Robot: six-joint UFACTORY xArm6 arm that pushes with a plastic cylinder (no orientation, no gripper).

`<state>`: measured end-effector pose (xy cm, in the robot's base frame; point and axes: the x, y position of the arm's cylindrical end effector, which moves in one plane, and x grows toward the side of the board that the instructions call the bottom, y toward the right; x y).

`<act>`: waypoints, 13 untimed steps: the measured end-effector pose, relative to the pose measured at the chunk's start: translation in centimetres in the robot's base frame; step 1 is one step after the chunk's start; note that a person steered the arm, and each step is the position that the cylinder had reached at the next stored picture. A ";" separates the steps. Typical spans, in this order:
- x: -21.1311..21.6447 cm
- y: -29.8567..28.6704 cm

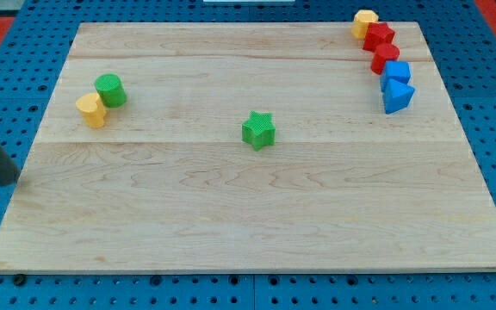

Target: Push the green circle towards center right

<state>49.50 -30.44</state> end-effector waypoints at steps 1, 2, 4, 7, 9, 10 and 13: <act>-4.8 1.0; -6.1 3.7; -8.6 9.5; -7.3 29.3; -4.2 39.3; -3.1 44.7; -1.3 24.1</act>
